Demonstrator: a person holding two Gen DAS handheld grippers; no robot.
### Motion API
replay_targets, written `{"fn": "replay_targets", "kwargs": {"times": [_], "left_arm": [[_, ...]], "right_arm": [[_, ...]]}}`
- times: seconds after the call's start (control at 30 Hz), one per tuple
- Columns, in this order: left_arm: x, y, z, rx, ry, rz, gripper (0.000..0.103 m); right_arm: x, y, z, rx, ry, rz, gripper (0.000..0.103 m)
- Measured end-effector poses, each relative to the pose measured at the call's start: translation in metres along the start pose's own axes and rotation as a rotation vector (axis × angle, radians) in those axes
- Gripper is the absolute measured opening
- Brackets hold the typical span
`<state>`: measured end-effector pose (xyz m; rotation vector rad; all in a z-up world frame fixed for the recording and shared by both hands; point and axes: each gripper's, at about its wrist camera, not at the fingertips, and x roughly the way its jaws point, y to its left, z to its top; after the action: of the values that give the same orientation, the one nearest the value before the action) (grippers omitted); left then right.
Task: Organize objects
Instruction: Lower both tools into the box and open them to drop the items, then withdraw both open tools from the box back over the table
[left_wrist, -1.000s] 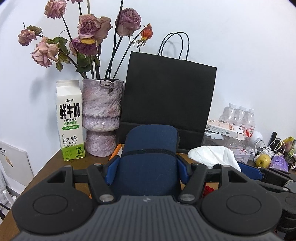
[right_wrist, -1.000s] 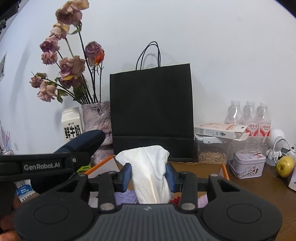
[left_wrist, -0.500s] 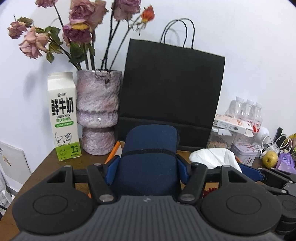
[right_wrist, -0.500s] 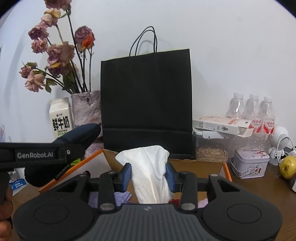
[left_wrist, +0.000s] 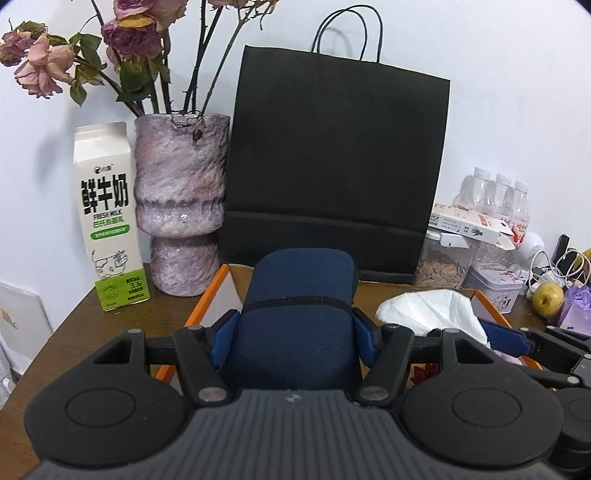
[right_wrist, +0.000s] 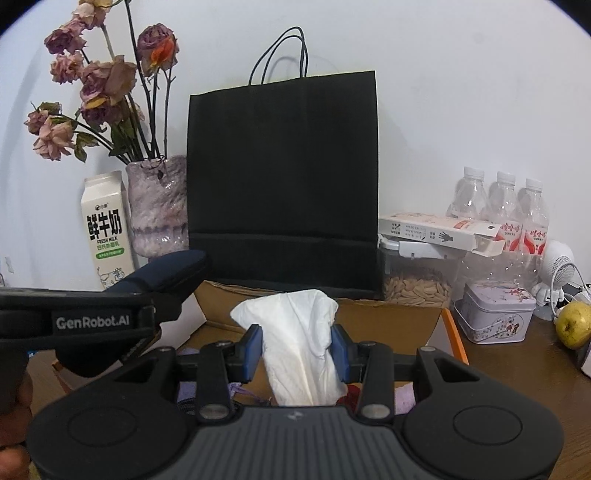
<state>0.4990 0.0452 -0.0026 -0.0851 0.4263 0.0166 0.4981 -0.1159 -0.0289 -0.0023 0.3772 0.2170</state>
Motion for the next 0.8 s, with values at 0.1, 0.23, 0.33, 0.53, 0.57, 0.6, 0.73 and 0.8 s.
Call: {"fn": "replay_targets", "kwargs": {"times": [0.1, 0.23, 0.33, 0.53, 0.57, 0.6, 0.73, 0.8], "left_arm": [[0.002, -0.003, -0.001, 0.010, -0.006, 0.009, 0.066], [-0.003, -0.001, 0.000, -0.010, -0.038, 0.019, 0.103], [-0.009, -0.001, 0.001, -0.004, -0.072, 0.018, 0.103], [-0.008, -0.003, 0.000, 0.001, -0.059, 0.014, 0.103], [-0.008, -0.003, 0.001, -0.001, -0.059, 0.014, 0.103], [-0.008, -0.002, 0.001, -0.002, -0.059, 0.015, 0.103], [-0.011, -0.002, 0.001, -0.009, -0.058, 0.019, 0.103], [-0.014, 0.001, 0.002, -0.018, -0.048, 0.016, 0.103]], "right_arm": [[0.003, 0.000, -0.001, -0.002, 0.012, -0.006, 0.040], [0.004, -0.002, -0.002, 0.006, 0.021, -0.012, 0.060], [0.004, -0.006, -0.003, 0.030, 0.025, -0.032, 0.087], [0.004, -0.016, -0.003, 0.088, 0.030, -0.039, 0.103], [0.004, -0.016, -0.003, 0.089, 0.031, -0.040, 0.103], [0.004, -0.016, -0.003, 0.090, 0.032, -0.042, 0.103], [0.003, -0.017, -0.002, 0.092, 0.040, -0.040, 0.103], [0.002, -0.017, -0.001, 0.097, 0.045, -0.037, 0.103]]}}
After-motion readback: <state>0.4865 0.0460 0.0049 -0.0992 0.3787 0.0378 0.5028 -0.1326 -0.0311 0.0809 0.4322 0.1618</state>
